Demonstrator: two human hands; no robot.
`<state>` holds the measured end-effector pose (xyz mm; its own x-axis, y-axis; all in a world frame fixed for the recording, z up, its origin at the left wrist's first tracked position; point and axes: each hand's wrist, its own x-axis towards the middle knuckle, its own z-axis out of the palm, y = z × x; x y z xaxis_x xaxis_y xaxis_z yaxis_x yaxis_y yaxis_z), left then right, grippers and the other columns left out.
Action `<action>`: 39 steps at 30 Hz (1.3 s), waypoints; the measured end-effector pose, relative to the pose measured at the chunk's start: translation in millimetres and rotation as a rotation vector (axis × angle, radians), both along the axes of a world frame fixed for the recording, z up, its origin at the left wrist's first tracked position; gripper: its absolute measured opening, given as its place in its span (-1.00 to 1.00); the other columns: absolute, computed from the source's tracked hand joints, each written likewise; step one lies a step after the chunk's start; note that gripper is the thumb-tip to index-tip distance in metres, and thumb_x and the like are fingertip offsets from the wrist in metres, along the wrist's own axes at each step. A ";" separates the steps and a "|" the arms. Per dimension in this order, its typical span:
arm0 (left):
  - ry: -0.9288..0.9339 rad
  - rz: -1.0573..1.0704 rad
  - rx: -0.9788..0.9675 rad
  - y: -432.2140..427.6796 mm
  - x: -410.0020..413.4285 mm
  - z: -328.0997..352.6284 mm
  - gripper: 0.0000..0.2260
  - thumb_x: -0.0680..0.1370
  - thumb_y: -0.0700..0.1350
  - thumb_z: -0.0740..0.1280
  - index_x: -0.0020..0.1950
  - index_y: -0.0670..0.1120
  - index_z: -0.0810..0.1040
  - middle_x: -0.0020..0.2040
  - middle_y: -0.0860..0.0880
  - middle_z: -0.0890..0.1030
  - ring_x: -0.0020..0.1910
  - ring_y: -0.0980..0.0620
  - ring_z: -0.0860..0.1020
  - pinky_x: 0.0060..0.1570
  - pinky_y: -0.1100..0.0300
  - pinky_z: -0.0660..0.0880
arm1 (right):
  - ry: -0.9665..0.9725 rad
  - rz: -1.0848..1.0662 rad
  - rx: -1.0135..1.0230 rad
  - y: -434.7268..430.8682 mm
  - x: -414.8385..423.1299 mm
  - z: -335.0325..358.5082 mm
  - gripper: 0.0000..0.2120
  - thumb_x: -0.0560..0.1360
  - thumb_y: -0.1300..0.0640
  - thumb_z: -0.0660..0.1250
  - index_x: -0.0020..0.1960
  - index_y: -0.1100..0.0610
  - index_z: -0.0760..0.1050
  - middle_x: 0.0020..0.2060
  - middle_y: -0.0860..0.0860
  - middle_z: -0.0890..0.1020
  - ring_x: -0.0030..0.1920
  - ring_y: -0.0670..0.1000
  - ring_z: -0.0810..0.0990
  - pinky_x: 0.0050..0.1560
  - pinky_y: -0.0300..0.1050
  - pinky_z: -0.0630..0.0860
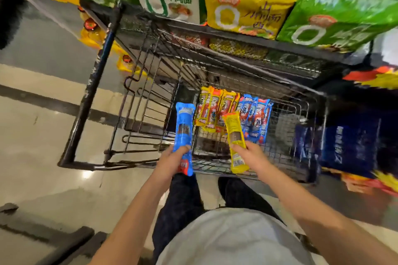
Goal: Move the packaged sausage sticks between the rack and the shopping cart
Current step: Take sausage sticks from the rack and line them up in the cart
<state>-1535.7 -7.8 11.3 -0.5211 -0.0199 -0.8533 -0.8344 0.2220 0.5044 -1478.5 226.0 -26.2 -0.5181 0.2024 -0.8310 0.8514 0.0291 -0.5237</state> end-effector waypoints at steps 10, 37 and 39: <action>0.058 -0.226 0.100 -14.6 -110.1 -85.2 -0.86 0.54 -0.10 0.39 0.05 -0.12 0.57 -0.25 -0.03 0.60 -0.44 0.16 0.52 -0.28 0.20 0.47 | -0.149 -0.138 0.075 -68.8 -128.5 -96.6 -0.47 0.56 -0.10 0.28 0.44 0.13 0.34 0.37 0.13 0.45 0.32 0.15 0.45 0.33 0.04 0.40; -0.040 -0.432 0.013 -52.0 -130.6 -151.2 -0.81 0.52 -0.01 0.41 0.07 -0.06 0.55 -0.16 -0.06 0.64 -0.27 0.05 0.58 -0.32 0.30 0.52 | 0.044 -0.239 0.158 -109.1 -123.8 -214.9 -0.74 0.60 0.17 0.28 0.26 0.01 0.48 0.28 -0.02 0.53 -0.09 0.03 0.67 -0.10 -0.21 0.61; -0.044 -0.467 0.002 -52.3 -125.4 -149.6 -0.81 0.53 -0.03 0.41 0.07 -0.08 0.54 -0.18 -0.09 0.62 -0.35 0.05 0.53 -0.46 0.37 0.46 | 0.070 -0.198 0.207 -87.1 -94.9 -187.0 -0.77 0.60 0.12 0.27 0.23 -0.06 0.51 0.21 -0.10 0.55 -0.17 0.07 0.68 -0.06 -0.04 0.65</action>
